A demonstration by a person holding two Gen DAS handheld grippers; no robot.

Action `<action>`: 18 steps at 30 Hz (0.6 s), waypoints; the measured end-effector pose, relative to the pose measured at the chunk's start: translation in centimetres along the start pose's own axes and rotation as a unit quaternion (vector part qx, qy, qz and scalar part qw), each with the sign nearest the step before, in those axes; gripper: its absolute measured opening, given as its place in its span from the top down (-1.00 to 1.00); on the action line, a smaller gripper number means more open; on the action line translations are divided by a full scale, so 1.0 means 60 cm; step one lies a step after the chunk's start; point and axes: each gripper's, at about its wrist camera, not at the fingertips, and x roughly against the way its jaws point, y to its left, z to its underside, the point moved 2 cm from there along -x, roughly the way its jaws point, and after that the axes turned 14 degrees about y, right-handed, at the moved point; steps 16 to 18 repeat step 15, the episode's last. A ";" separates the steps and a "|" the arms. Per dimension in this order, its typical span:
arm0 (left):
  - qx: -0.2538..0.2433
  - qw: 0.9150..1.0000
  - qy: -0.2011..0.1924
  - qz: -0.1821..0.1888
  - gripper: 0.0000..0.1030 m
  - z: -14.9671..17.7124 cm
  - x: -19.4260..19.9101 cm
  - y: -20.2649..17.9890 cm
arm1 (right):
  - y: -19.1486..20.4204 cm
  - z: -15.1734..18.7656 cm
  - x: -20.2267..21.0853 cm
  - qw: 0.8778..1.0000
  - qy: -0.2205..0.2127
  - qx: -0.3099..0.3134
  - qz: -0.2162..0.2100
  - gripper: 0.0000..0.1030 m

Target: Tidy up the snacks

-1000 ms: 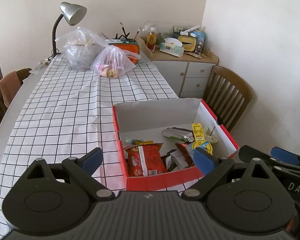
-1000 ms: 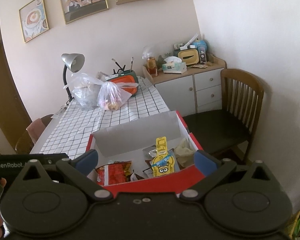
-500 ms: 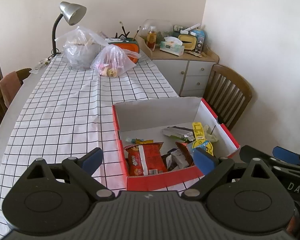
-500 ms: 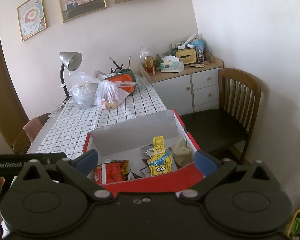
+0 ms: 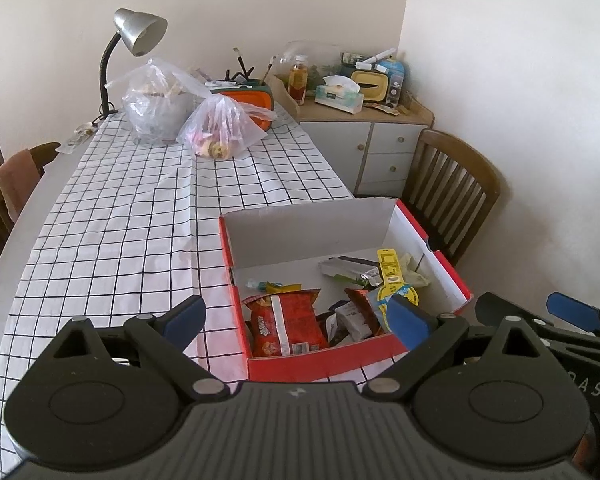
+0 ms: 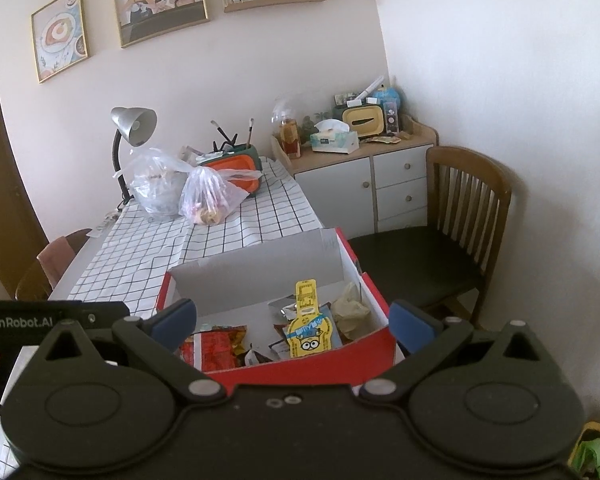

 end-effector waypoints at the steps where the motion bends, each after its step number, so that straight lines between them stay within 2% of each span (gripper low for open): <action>1: -0.001 1.000 0.000 0.000 -0.90 0.000 0.000 -0.001 | 0.000 0.000 0.000 1.000 0.000 -0.001 0.000 -1.00; 18: 0.007 1.000 0.004 0.003 -0.90 0.004 -0.001 0.013 | 0.009 -0.002 -0.005 1.000 0.009 0.002 -0.001 -1.00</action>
